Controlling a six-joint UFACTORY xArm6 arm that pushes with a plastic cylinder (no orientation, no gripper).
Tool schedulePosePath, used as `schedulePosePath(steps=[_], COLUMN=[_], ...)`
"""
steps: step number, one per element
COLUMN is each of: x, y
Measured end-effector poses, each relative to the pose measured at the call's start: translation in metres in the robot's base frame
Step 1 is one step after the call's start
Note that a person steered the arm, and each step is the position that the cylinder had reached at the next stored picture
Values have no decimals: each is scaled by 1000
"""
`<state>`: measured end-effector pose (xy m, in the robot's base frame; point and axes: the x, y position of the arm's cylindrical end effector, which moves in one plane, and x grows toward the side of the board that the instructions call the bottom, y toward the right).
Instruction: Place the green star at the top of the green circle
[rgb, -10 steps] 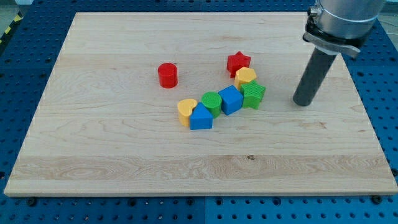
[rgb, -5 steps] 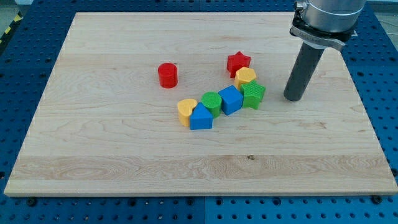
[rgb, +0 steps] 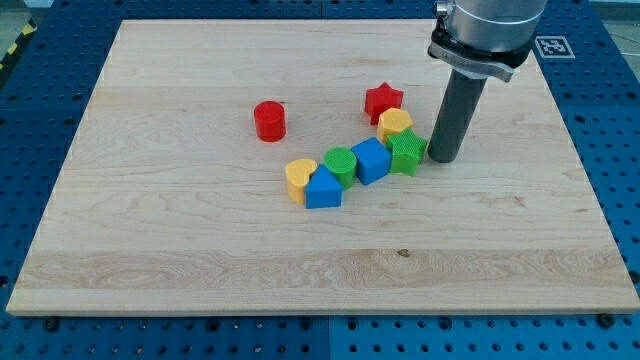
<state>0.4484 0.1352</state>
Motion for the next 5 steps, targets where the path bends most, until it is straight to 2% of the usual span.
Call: schedulePosePath(steps=[2,5], x=[0,-26], y=[-47,-100])
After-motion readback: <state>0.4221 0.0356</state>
